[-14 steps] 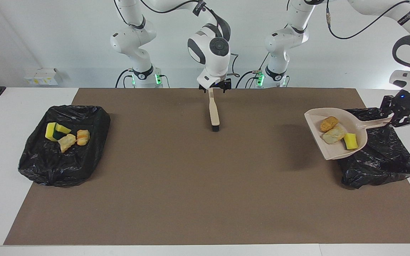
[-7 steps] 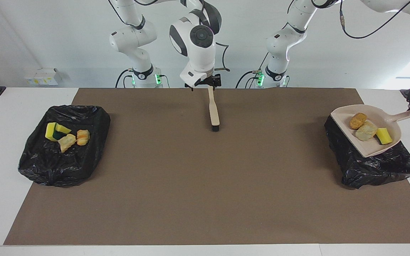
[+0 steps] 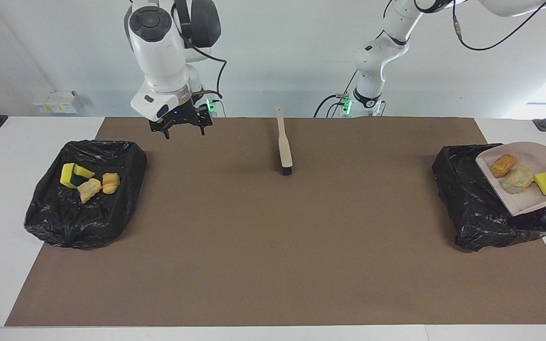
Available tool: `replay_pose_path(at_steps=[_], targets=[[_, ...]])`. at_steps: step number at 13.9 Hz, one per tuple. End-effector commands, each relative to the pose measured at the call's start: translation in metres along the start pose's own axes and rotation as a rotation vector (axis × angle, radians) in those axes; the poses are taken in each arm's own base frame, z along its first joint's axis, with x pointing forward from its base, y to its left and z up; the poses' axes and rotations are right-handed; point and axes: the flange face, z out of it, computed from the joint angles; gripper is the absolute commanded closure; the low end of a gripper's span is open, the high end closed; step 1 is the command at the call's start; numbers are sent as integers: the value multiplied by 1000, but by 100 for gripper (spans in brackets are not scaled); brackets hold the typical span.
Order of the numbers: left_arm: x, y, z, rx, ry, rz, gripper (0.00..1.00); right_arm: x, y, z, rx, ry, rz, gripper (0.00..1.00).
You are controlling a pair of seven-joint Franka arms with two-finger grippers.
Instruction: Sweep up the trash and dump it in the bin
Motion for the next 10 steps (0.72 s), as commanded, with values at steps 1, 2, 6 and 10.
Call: replay_pose_path(at_steps=[1, 2, 6, 10], targets=[[-3, -4, -10, 10, -57, 3, 100, 5, 28, -11, -23, 27, 0, 0], [-4, -5, -11, 10, -72, 7, 100, 5, 39, -12, -23, 32, 5, 0], [0, -9, -27, 12, -173, -39, 100, 0, 75, -23, -1, 67, 129, 0], [-3, -13, -32, 34, -255, 4, 100, -8, 105, -28, 70, 84, 268, 0]])
